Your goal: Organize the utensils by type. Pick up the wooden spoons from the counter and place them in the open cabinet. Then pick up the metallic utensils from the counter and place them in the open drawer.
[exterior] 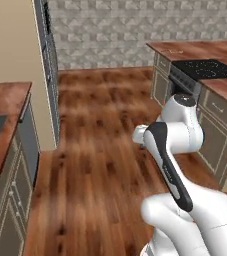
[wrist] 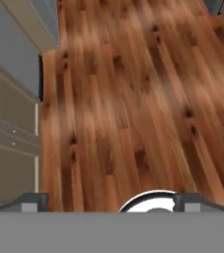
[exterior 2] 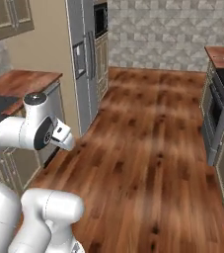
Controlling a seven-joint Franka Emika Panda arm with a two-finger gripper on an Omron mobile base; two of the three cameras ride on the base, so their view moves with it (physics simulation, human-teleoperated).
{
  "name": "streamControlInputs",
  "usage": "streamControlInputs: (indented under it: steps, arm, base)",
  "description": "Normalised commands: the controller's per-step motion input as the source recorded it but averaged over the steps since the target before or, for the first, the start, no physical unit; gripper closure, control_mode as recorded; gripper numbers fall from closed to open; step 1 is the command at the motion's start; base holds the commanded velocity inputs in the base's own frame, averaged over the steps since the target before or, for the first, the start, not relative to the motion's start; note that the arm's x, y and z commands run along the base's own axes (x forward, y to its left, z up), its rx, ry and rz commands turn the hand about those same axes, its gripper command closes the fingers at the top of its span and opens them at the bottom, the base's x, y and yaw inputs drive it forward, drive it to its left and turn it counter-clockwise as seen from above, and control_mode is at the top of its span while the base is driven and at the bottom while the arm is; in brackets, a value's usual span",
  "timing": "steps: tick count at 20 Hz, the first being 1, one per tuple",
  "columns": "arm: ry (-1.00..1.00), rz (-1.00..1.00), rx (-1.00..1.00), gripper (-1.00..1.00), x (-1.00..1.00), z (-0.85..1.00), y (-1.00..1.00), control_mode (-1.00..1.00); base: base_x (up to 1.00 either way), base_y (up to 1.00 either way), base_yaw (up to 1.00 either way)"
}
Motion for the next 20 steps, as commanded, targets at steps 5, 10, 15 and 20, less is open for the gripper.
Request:
streamControlInputs:
  steps: [5,10,15,20]
  arm:
    - [0.0,0.0,0.0,-1.0,0.0,0.0,0.0,1.0]
    - [0.0,0.0,0.0,-1.0,0.0,0.0,0.0,1.0]
    - [0.0,0.0,0.0,-1.0,0.0,0.0,0.0,1.0]
    - [0.0,0.0,0.0,-1.0,0.0,0.0,0.0,1.0]
  base:
    - [0.39,0.04,-0.82]
    - [1.0,0.09,-0.12]
    - [1.0,0.12,-0.01]
    - [1.0,0.15,-0.02]
